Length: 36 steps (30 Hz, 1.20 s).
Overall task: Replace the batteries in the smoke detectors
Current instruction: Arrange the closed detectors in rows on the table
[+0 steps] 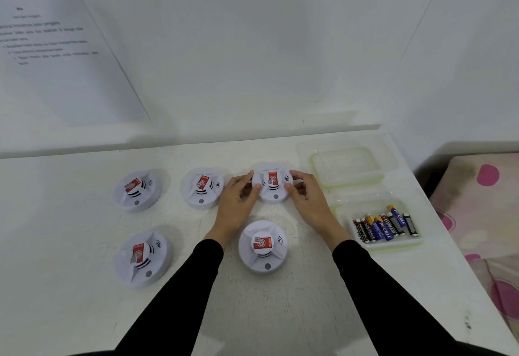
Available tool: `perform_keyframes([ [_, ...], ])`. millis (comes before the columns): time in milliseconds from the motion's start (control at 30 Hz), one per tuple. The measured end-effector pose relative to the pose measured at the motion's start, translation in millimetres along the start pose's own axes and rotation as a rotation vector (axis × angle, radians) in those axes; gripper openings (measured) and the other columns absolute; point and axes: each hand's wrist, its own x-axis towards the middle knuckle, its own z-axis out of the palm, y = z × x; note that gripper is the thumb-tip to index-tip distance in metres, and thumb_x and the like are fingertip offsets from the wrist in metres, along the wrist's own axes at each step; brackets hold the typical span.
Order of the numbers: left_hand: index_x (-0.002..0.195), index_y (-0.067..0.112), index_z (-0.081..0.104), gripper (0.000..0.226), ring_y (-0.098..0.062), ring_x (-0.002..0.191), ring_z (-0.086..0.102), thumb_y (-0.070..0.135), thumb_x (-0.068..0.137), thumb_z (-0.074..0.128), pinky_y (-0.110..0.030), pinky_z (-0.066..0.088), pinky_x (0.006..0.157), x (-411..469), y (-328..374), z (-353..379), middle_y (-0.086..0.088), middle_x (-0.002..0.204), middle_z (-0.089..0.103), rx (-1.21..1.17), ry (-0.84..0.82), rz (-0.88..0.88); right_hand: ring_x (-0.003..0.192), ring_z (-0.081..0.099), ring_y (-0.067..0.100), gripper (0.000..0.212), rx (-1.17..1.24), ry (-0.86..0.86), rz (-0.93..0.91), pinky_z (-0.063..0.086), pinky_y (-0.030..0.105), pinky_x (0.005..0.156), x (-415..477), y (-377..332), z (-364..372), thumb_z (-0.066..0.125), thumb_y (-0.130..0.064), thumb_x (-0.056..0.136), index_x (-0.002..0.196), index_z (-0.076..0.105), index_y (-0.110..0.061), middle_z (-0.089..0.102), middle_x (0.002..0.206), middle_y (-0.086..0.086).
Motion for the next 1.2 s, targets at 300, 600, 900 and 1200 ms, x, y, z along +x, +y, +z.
perform_keyframes([
  [300,0.136,0.010,0.057,0.042,0.024,0.097,0.052,0.025,0.097,0.061,0.000,0.041,0.082,-2.1,-0.7,1.5,0.002,0.120,0.056,0.051,0.016,0.015,0.098,0.054,0.001,0.033,-0.068,0.000,0.027,0.046,0.011,0.080,-3.1,-5.1,1.0,0.054,-0.025,0.097,0.130,0.052,-0.019,0.048,0.121,-0.003],
  [600,0.133,0.020,0.057,0.034,0.000,0.109,0.057,0.026,0.099,0.056,-0.003,0.044,0.081,-7.8,31.3,-22.6,0.004,0.126,0.055,-0.056,0.046,0.035,0.098,0.053,0.008,0.035,-0.045,0.121,0.116,0.040,0.002,0.075,-8.3,-31.4,4.4,0.050,-0.022,0.099,0.133,0.051,-0.013,0.047,0.127,0.001],
  [900,0.128,0.011,0.059,0.029,-0.015,0.111,0.059,0.016,0.102,0.049,-0.007,0.041,0.077,7.0,6.4,-141.0,-0.002,0.128,0.060,0.076,0.147,-0.121,0.110,0.052,0.012,0.042,-0.092,-0.086,0.111,0.043,0.015,0.092,-17.3,-99.9,114.5,0.044,-0.004,0.097,0.138,0.045,-0.011,0.049,0.137,0.005],
  [1200,0.128,0.009,0.058,0.036,-0.028,0.112,0.061,0.030,0.098,0.056,-0.036,0.048,0.095,19.2,-28.8,-157.5,-0.012,0.121,0.065,0.129,-0.261,-0.208,0.101,0.049,0.023,0.041,-0.174,-0.089,0.322,0.045,0.032,0.087,-16.6,-86.0,161.7,0.069,-0.022,0.081,0.116,0.051,-0.011,0.044,0.123,0.015],
])
